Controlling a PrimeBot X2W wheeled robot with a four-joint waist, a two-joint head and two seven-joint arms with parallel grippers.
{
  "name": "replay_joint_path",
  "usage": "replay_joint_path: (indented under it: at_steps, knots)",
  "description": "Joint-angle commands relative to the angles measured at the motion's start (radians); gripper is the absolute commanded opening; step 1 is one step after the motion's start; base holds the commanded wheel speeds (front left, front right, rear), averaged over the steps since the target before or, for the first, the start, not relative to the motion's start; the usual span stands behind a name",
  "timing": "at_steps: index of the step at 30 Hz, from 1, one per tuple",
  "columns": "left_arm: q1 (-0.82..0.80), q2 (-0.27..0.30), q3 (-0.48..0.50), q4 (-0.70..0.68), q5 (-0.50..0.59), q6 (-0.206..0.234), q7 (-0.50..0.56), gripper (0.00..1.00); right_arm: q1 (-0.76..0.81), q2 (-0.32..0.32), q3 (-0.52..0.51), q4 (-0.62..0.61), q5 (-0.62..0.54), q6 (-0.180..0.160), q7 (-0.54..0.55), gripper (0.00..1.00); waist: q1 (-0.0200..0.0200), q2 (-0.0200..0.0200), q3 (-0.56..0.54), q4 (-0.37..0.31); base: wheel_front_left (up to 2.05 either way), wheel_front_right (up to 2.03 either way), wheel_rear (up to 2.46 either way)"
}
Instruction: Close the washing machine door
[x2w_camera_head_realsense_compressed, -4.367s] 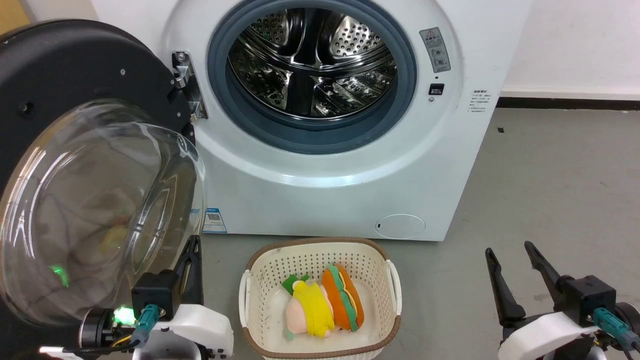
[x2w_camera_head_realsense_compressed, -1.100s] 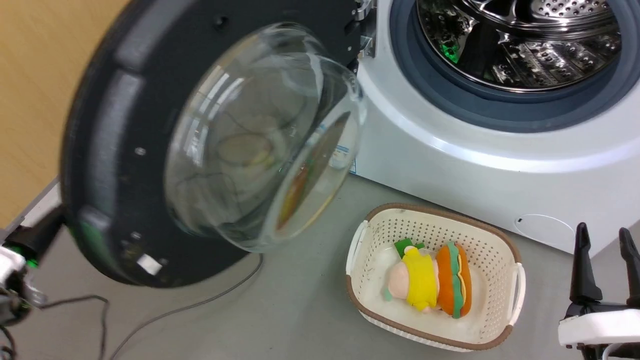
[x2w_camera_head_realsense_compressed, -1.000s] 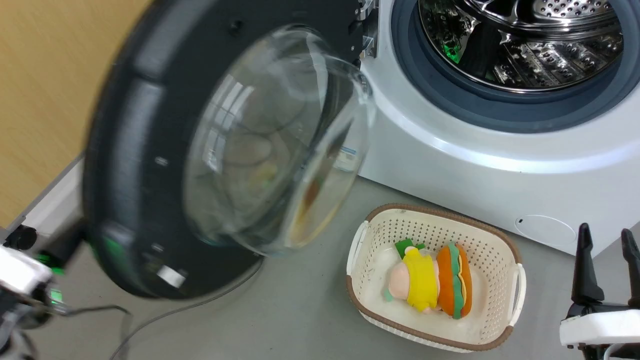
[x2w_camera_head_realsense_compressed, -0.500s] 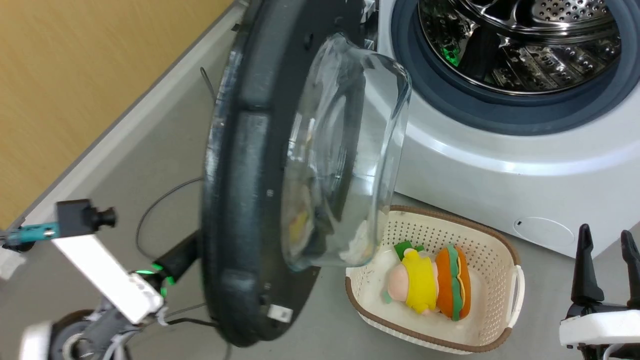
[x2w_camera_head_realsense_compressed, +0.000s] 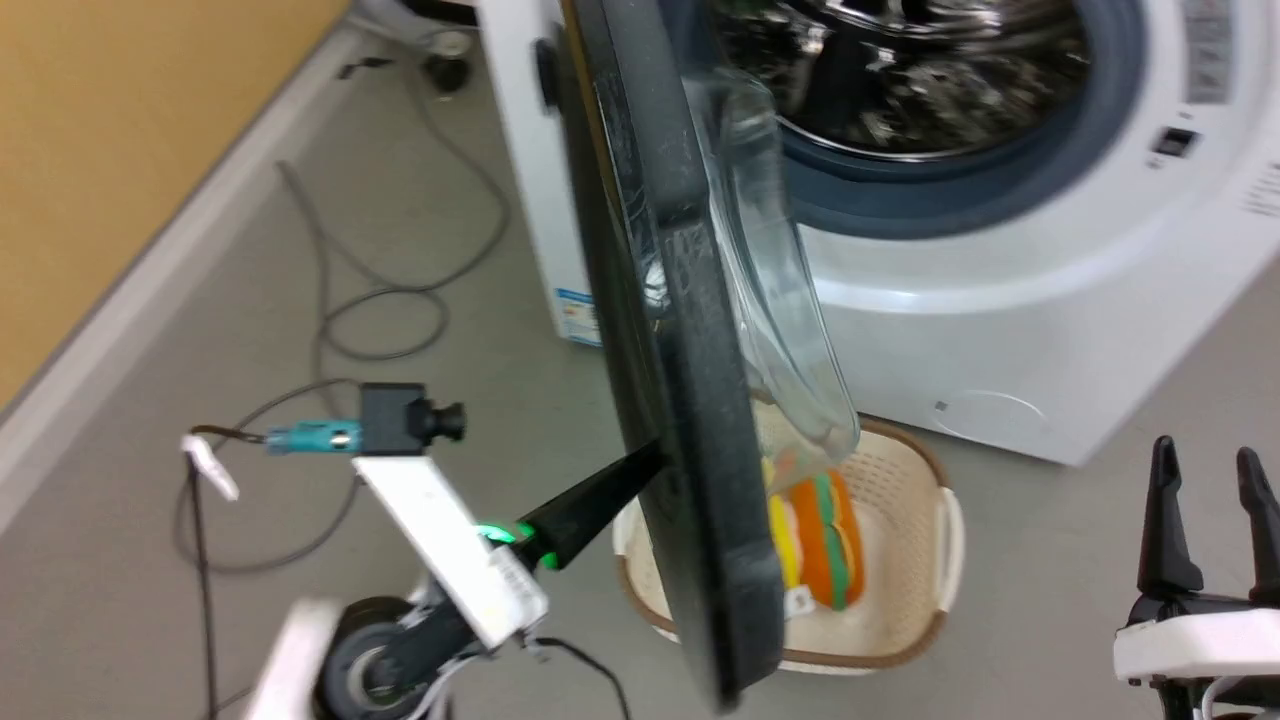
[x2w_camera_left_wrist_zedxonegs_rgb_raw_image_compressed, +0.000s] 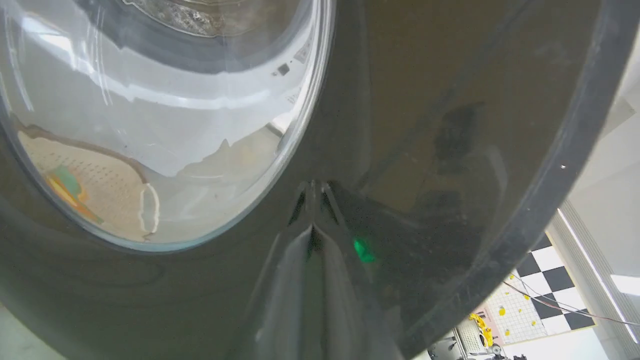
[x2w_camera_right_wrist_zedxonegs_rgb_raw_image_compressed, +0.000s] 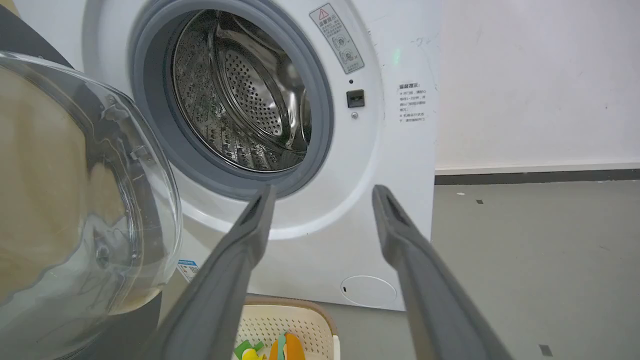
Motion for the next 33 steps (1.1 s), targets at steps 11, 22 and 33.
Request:
replay_joint_path:
  at_steps: [11, 22, 33]
  knots:
    - [-0.198, -0.023, -0.249, 0.233, 0.060, -0.005, -0.331, 0.00, -0.035, 0.001, 0.001, -0.004, 0.001, 0.001, -0.004, 1.00, 0.0000, 0.0000, 0.040, -0.202, 0.00, 0.00, 0.00]
    - [-0.379, -0.036, -0.394, 0.499, 0.030, -0.005, -0.580, 0.00, -0.060, 0.001, 0.028, -0.004, 0.012, 0.001, -0.004, 1.00, 0.0000, 0.0000, 0.072, -0.318, 0.00, 0.00, 0.00]
    - [-0.449, -0.038, -0.509, 0.609, -0.031, -0.005, -0.675, 0.00, -0.066, 0.001, 0.035, -0.004, 0.019, 0.001, -0.004, 1.00, 0.0000, 0.0000, 0.086, -0.353, 0.00, 0.00, 0.00]
